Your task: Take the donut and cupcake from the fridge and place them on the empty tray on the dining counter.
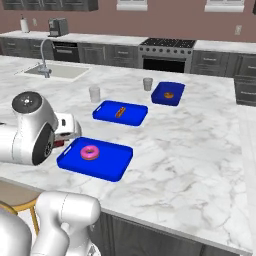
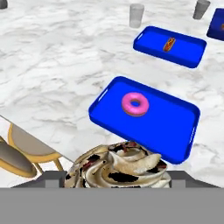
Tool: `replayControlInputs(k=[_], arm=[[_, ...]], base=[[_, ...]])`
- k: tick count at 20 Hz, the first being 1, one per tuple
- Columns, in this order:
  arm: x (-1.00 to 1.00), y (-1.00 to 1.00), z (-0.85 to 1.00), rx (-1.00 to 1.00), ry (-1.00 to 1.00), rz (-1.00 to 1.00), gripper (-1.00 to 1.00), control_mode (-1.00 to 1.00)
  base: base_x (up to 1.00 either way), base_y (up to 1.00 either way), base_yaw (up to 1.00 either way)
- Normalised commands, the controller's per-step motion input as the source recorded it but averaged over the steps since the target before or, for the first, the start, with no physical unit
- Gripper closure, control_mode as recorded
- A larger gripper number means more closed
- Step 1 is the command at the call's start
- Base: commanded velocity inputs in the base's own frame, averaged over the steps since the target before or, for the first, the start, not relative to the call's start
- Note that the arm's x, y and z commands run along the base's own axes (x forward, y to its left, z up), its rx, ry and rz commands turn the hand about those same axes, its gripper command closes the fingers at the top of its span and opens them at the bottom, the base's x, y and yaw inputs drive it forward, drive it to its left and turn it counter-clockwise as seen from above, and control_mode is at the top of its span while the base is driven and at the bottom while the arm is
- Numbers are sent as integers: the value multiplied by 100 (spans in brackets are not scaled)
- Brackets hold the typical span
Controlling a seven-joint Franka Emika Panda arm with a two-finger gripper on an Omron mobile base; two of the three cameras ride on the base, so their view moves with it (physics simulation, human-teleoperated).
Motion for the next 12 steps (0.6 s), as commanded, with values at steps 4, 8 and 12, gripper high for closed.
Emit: replayControlInputs(k=[4,8,12], arm=[[33,-28,-44,0,-10,9,100,-100],[47,-34,-34,0,-5,7,100,-100],[40,-35,-15,0,0,6,100,-100]], base=[[0,0,0],[0,0,0],[0,0,0]])
